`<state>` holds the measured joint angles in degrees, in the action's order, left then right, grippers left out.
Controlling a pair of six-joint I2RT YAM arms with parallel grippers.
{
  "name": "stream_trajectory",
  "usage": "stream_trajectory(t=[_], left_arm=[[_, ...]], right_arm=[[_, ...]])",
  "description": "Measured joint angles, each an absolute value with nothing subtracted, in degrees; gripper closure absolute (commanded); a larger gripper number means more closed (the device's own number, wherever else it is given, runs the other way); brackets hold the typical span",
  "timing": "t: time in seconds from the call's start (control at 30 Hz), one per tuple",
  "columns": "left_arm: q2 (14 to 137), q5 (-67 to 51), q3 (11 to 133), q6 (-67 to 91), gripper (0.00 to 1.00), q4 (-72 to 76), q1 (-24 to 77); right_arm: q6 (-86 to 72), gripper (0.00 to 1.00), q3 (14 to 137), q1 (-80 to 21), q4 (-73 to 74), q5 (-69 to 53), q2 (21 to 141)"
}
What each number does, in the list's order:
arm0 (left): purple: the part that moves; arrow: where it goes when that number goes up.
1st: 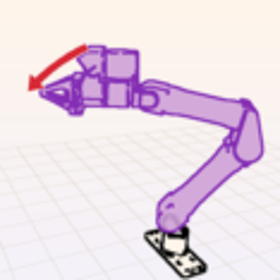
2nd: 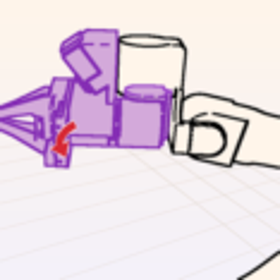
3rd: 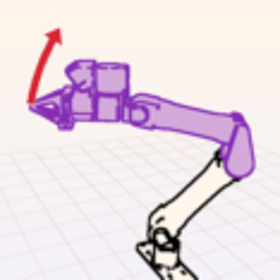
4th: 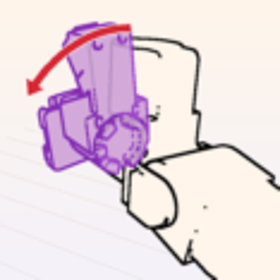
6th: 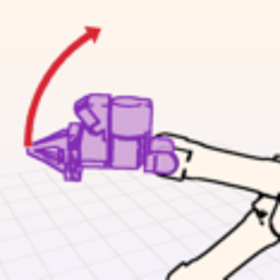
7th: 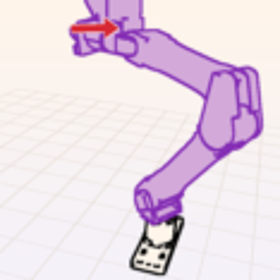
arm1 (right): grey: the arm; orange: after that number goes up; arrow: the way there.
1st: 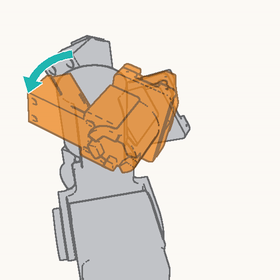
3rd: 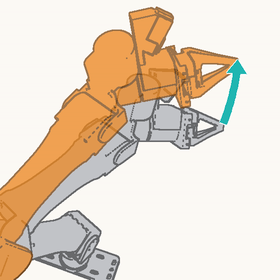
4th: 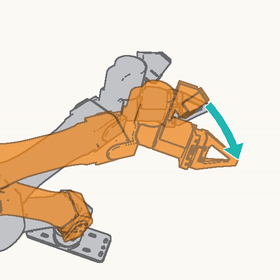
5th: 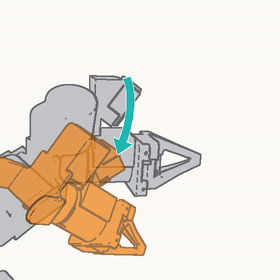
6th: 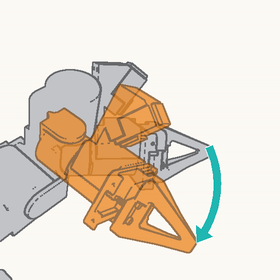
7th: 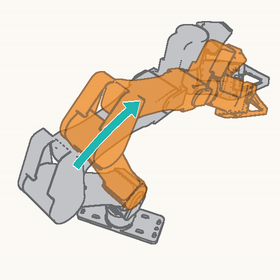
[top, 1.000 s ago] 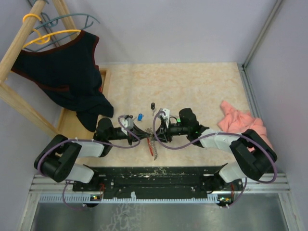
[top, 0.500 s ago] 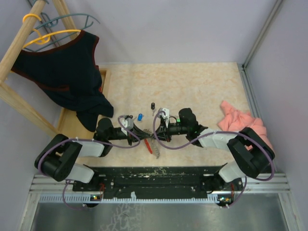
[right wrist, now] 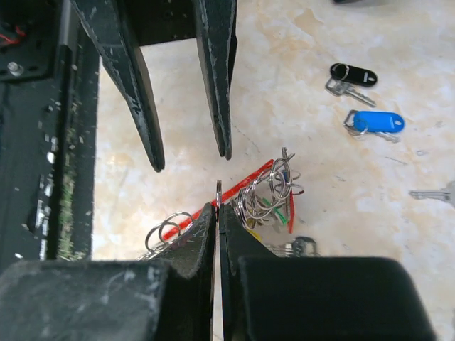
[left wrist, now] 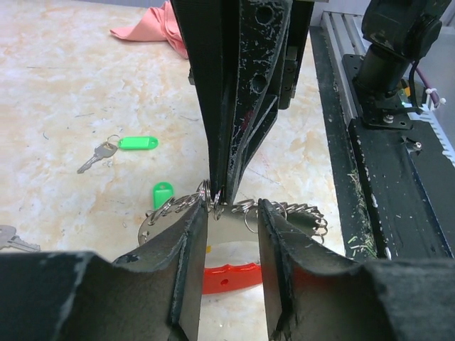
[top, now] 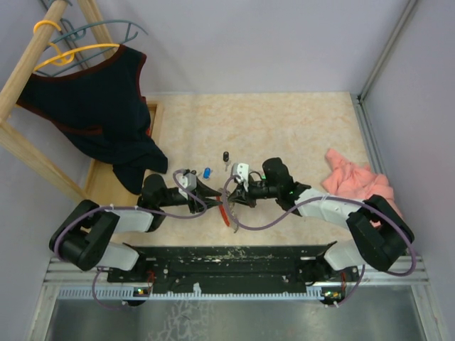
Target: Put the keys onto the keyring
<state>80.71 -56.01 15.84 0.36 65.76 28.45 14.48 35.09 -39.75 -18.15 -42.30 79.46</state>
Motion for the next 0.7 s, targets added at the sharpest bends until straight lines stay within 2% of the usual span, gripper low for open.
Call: stream_trajectory(t=[0.47, 0.7], left_arm=[[78.4, -55.4, 15.9, -4.2, 0.59, 59.1, 28.3], [78.3, -52.9, 16.0, -6.4, 0.61, 56.1, 29.1]], right_arm=[[31.7, 1.0, 33.6, -42.2, -17.0, -36.8, 75.9], [35.7, 1.0, 36.2, -44.6, -9.0, -31.0, 75.1]])
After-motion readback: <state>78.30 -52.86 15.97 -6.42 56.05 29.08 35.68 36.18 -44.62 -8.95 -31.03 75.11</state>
